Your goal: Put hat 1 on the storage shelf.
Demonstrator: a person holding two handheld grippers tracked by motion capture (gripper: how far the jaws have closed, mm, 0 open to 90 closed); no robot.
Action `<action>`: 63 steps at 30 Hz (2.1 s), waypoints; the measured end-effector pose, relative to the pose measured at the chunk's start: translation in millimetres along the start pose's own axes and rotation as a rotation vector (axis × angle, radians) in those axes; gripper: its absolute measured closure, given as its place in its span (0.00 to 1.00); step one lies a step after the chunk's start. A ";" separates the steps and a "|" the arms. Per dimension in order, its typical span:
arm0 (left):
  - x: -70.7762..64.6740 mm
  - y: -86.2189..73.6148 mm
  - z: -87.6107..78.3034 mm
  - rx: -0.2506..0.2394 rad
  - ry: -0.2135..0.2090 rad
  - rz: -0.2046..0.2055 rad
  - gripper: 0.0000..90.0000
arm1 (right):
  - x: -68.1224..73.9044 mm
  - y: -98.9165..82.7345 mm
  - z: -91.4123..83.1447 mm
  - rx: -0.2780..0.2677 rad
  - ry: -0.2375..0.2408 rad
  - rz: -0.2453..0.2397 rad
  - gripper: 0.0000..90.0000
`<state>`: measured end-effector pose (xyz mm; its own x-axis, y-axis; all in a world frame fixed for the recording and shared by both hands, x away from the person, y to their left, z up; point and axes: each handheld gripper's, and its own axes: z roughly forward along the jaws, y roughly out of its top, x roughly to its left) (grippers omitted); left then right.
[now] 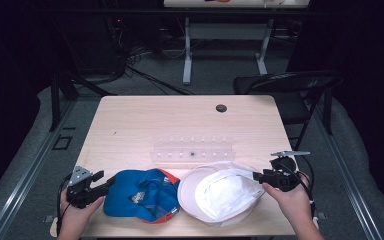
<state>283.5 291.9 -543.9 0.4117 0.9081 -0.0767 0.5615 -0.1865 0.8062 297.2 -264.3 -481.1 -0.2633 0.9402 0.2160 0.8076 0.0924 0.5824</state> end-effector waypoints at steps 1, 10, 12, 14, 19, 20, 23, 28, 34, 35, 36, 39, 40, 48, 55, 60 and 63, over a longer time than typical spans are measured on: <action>0.0 0.0 0.0 0.000 0.000 0.000 0.53 | -0.7 0.9 -0.1 0.012 0.001 0.006 0.61; -3.4 -1.1 2.7 -0.004 -0.012 -0.014 0.52 | 1.9 11.4 -1.7 0.091 0.006 0.011 0.58; -4.3 -0.9 3.1 0.005 -0.015 -0.012 0.52 | 4.3 14.5 -2.9 0.102 0.003 0.004 0.56; -4.9 -0.8 3.4 0.003 -0.011 -0.006 0.52 | 6.7 17.3 -3.6 0.108 0.001 -0.003 0.53; -5.4 -1.6 3.8 0.004 -0.008 -0.007 0.50 | 8.2 21.3 -2.4 0.159 -0.019 -0.016 0.47; -5.4 -1.8 4.0 0.008 -0.008 -0.005 0.50 | 7.8 21.6 -1.1 0.169 -0.022 -0.012 0.47; -5.7 -1.9 4.3 0.013 -0.011 -0.004 0.50 | 3.8 22.0 2.9 0.223 -0.049 0.005 0.49; -6.5 -2.1 5.5 0.014 -0.017 0.002 0.50 | -2.2 23.8 5.6 0.261 -0.064 0.061 0.49; -7.6 -2.5 6.6 0.018 -0.017 0.004 0.50 | -10.3 22.7 7.8 0.325 -0.058 0.153 0.56; -7.7 -2.5 6.7 0.018 -0.017 0.004 0.50 | -10.3 21.2 9.1 0.328 -0.061 0.170 0.57; -7.8 -2.5 6.9 0.018 -0.017 0.004 0.50 | -10.4 21.2 8.8 0.363 -0.066 0.182 0.58; -8.0 -2.8 7.3 0.024 -0.018 0.006 0.50 | -11.5 17.1 12.3 0.389 -0.071 0.200 0.60; -7.8 -2.4 6.7 0.039 -0.021 0.009 0.50 | -11.8 16.5 12.7 0.401 -0.066 0.209 0.60; -8.6 -3.1 8.3 0.031 -0.021 0.009 0.50 | -14.0 14.6 1.8 0.413 -0.036 0.271 0.61; -10.1 -3.2 8.7 0.033 -0.020 0.015 0.50 | -11.4 9.3 13.4 0.441 -0.036 0.304 0.64; -8.1 -3.3 8.3 0.035 -0.018 0.012 0.50 | -6.1 10.6 18.2 0.462 -0.076 0.260 0.76; -7.3 -3.3 8.2 0.033 -0.017 0.009 0.50 | -2.9 11.0 18.8 0.471 -0.095 0.240 0.83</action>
<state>284.6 282.8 -550.8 0.4285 0.9000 -0.0800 0.5809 -0.2066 0.7873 316.8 -259.8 -490.0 -0.0110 0.9765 0.2150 0.9943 -0.0121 0.1059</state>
